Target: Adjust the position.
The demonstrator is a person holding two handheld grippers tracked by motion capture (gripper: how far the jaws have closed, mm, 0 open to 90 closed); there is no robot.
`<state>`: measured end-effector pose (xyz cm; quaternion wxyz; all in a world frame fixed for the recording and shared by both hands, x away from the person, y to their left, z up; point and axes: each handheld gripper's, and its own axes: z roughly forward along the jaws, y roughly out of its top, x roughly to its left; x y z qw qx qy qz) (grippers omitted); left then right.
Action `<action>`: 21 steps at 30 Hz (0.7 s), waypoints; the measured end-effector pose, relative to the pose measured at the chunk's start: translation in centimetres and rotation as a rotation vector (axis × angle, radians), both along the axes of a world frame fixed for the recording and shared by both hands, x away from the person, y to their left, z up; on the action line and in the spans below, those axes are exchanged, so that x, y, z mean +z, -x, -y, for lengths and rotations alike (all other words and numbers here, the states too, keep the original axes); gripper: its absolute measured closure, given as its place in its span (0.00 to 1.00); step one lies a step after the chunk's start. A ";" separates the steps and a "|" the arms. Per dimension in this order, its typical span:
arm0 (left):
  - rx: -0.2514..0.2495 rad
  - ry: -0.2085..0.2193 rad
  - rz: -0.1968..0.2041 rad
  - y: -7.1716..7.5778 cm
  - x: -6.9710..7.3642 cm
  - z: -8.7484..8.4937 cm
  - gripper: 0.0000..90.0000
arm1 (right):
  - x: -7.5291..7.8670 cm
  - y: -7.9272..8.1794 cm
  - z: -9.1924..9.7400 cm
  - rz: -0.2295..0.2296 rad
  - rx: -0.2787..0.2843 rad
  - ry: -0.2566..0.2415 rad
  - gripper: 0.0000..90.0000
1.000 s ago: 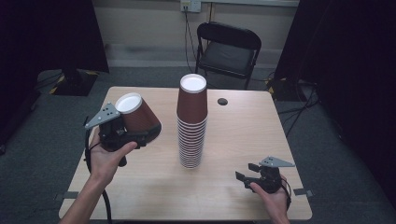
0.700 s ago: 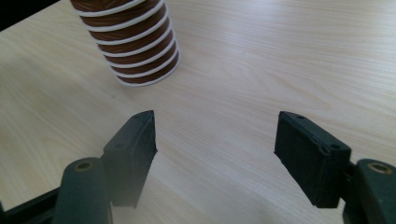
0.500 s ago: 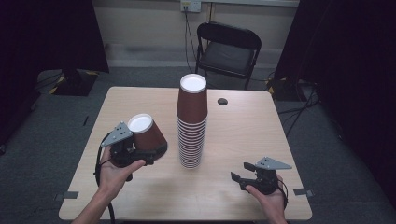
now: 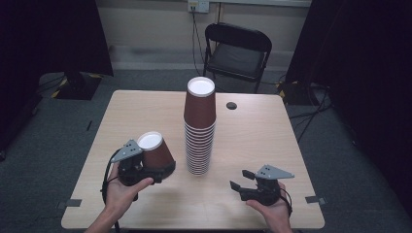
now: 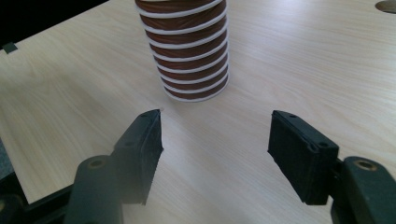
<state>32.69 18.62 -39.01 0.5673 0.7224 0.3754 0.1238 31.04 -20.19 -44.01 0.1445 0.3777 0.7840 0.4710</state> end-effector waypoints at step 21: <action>-0.050 0.196 -0.161 0.8 -0.9 0.2 0.13 | 2.0 1.2 -7.7 0.085 0.205 -0.018 0.51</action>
